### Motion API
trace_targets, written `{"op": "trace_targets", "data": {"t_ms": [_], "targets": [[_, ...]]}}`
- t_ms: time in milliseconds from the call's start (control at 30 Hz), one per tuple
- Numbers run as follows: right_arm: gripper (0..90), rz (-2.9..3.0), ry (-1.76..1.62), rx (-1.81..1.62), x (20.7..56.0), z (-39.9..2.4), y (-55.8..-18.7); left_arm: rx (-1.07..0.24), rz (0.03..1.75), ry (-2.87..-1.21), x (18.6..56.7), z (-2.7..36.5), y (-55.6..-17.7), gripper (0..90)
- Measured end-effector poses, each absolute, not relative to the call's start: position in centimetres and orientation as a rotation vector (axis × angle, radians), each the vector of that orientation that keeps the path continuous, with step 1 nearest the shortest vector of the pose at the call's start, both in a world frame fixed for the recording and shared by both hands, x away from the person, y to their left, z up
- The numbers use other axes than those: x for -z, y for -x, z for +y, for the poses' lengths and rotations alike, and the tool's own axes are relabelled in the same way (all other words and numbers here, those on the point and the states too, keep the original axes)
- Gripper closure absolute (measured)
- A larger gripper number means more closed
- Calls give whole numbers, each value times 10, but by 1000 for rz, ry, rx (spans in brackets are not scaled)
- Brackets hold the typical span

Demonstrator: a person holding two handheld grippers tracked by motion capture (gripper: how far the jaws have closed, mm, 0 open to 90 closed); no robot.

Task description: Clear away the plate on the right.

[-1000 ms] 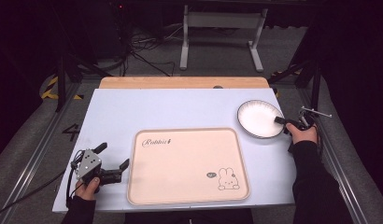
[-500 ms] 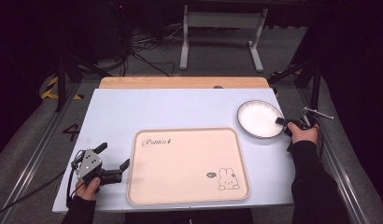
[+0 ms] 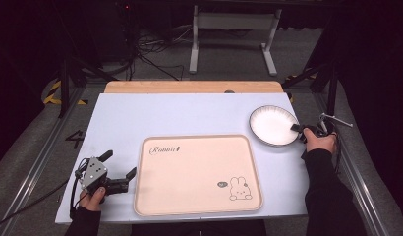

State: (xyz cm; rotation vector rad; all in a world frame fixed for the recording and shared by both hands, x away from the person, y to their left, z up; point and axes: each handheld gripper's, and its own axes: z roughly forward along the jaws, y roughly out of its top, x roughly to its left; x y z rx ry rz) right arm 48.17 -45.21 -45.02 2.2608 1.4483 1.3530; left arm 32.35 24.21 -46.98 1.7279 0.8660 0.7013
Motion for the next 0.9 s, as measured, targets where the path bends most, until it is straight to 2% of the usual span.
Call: {"op": "trace_targets", "data": {"t_ms": [900], "targets": [[843,1494,-2257,-1365,421,-460,-470,-703,870,-1725,470,242,-323,3]]}}
